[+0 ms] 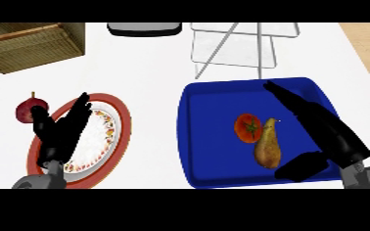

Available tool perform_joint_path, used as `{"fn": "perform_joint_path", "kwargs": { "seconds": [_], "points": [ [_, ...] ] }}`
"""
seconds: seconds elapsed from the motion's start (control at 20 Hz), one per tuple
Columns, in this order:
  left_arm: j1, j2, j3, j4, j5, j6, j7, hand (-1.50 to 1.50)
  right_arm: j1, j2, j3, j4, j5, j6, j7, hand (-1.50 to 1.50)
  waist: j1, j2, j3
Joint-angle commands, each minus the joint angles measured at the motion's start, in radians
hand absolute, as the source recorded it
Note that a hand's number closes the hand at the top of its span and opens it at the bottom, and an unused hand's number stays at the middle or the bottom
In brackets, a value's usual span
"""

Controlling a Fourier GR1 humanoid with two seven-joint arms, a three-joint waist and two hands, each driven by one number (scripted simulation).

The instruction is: Pick the tomato from the tray and place it in the tiered shelf

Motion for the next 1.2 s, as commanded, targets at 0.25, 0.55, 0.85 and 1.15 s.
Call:
{"fn": "perform_joint_path", "kwargs": {
  "seconds": [0.25,0.55,0.85,1.15],
  "points": [
    [0.025,0.018,0.025,-0.028,0.02,-0.039,0.101,0.0,0.042,0.096,0.046,-0.023,0.184,-0.034,0.065,-1.5,0.0,0.007,-0.009],
    [0.014,-0.016,0.025,0.016,-0.025,-0.022,0.049,0.0,0.047,0.181,0.055,0.104,0.271,-0.078,-0.029,-1.5,0.001,0.008,-0.009],
    [-0.037,-0.062,0.013,0.069,-0.054,0.004,0.041,0.0,0.05,0.196,0.044,0.176,0.356,-0.103,-0.064,-1.5,-0.002,0.009,-0.009],
    [0.005,-0.05,0.025,-0.007,-0.045,-0.013,0.079,0.0,-0.067,0.257,0.006,0.334,0.417,-0.132,-0.089,-1.5,0.005,0.009,-0.009]
  ]
}}
